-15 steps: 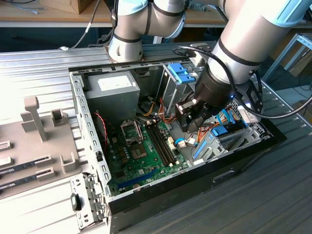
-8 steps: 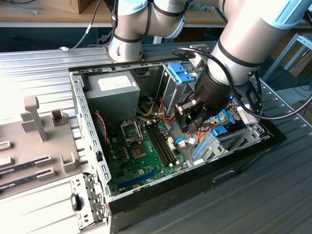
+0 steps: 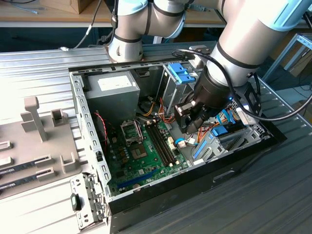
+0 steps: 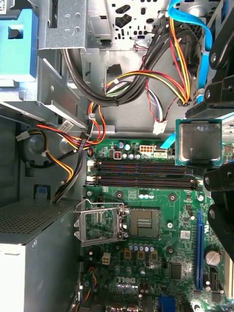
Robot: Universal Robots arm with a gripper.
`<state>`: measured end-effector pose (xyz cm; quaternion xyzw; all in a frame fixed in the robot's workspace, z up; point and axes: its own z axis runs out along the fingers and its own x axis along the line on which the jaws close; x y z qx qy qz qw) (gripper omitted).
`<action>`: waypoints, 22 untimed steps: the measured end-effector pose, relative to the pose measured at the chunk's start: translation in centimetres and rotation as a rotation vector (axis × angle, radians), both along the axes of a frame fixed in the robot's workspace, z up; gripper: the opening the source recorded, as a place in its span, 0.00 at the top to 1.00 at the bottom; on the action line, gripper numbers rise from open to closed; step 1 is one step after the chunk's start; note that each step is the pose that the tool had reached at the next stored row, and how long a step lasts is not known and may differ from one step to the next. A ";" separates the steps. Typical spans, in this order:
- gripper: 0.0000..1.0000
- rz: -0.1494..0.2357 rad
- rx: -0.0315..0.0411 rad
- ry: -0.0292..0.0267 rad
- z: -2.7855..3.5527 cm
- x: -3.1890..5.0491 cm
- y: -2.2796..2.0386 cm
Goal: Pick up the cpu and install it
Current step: 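Pick up the cpu and move it towards the insertion slot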
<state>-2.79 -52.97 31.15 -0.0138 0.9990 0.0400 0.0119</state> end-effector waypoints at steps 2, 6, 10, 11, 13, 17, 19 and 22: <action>0.53 0.000 0.0000 0.0000 -0.05 0.00 0.00; 0.53 0.000 0.0000 0.0000 -0.16 -0.01 0.00; 0.53 0.000 0.0000 0.0000 -0.34 -0.01 0.00; 0.53 0.000 0.0000 -0.0001 -0.40 -0.01 0.00; 0.53 0.000 0.0001 -0.0001 -0.47 -0.03 0.00; 0.53 0.000 0.0002 -0.0001 -0.61 -0.45 0.05; 0.53 0.000 0.0000 0.0000 -0.65 -0.87 0.24; 0.53 0.000 0.0001 -0.0001 -0.76 -1.50 0.74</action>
